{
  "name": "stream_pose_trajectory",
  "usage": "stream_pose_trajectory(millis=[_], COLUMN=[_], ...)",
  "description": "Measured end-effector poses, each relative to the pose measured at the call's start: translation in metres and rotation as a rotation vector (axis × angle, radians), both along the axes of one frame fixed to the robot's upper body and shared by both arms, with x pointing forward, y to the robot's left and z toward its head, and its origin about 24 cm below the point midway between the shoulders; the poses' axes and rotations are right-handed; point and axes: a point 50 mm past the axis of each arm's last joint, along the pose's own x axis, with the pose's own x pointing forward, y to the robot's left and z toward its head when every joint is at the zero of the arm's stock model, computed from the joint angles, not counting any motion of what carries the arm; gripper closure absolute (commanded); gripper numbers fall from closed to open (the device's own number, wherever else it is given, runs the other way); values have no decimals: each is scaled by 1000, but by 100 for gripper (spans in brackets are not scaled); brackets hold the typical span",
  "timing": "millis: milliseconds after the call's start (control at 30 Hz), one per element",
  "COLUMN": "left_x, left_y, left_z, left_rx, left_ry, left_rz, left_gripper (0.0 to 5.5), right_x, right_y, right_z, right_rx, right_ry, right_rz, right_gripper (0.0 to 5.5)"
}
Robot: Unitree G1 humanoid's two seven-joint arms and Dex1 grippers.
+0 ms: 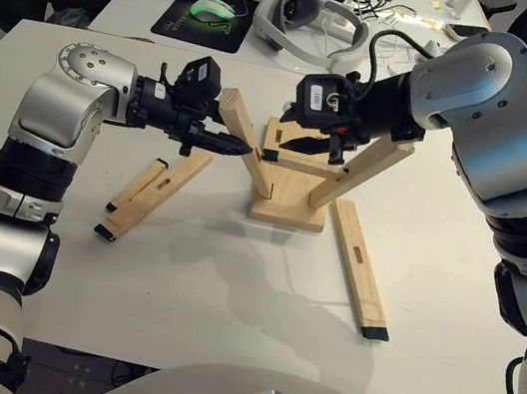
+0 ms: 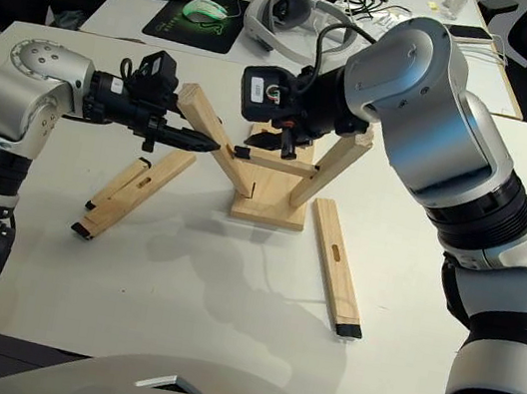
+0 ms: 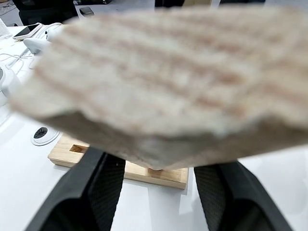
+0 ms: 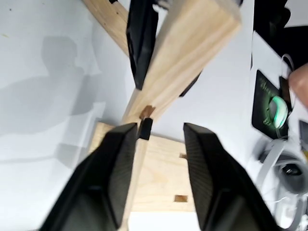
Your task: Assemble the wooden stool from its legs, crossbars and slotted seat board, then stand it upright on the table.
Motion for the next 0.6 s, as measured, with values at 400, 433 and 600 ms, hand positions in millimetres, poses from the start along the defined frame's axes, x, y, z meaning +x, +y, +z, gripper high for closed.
stream_pose_trajectory(millis=[400, 433, 600], left_x=[-12, -13, -14], left_y=[-4, -4, -6], left_z=[-6, -7, -8], left_rx=[-42, -45, -57], left_ry=[-24, -26, -20], left_rz=[38, 41, 55], left_gripper=[344, 344, 344], right_x=[6, 7, 7], right_y=[-8, -8, -7], right_z=[-19, -20, -21], right_rx=[77, 77, 29], right_ry=[67, 70, 81], right_rz=[-192, -194, -147], right_gripper=[454, 454, 454])
